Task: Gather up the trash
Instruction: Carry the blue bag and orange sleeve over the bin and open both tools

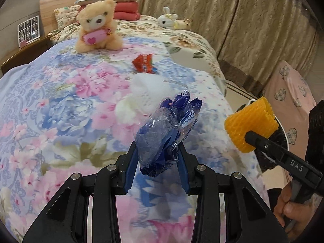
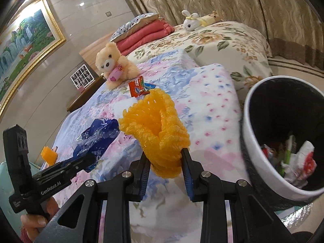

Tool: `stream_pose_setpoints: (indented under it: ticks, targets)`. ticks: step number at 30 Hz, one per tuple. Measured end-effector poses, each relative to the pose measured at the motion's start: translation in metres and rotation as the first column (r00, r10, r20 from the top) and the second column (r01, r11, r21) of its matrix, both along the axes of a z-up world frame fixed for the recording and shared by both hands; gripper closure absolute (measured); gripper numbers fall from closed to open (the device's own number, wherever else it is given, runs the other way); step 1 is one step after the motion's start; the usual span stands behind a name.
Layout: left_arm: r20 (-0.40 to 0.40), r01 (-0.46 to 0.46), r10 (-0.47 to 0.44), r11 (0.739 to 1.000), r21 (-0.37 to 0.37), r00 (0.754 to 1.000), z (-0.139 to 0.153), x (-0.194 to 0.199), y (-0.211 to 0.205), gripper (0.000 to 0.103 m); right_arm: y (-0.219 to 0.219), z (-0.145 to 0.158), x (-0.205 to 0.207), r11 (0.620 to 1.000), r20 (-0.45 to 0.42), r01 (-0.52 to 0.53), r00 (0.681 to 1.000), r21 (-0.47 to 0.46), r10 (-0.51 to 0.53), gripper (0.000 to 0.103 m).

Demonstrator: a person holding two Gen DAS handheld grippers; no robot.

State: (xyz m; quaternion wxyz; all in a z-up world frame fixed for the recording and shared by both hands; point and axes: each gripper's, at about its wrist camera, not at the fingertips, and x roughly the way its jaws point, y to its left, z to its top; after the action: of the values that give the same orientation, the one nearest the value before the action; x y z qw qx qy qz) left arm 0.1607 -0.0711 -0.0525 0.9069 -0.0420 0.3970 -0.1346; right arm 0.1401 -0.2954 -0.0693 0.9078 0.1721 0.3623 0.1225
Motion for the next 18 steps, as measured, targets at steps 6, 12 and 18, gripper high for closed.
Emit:
stream_pose_setpoints:
  ticks: [6,12,18]
  targets:
    - [0.009,0.044,-0.044,0.999,0.005,0.999,0.003,-0.002,-0.021,0.068,-0.015,0.005,-0.015,1.000,0.012,0.020,1.000,-0.005,-0.020,0.073]
    - [0.011,0.077,-0.077,0.997,0.016,0.997,0.004,-0.003,-0.041,0.068,-0.032,0.008,-0.025,0.998,0.021,0.058,0.998,-0.008,-0.058,0.073]
    - [0.006,0.105,-0.105,0.994,0.024,0.994,0.003,-0.004,-0.056,0.068,-0.049,0.009,-0.034,0.996,0.025,0.093,0.995,-0.011,-0.093,0.073]
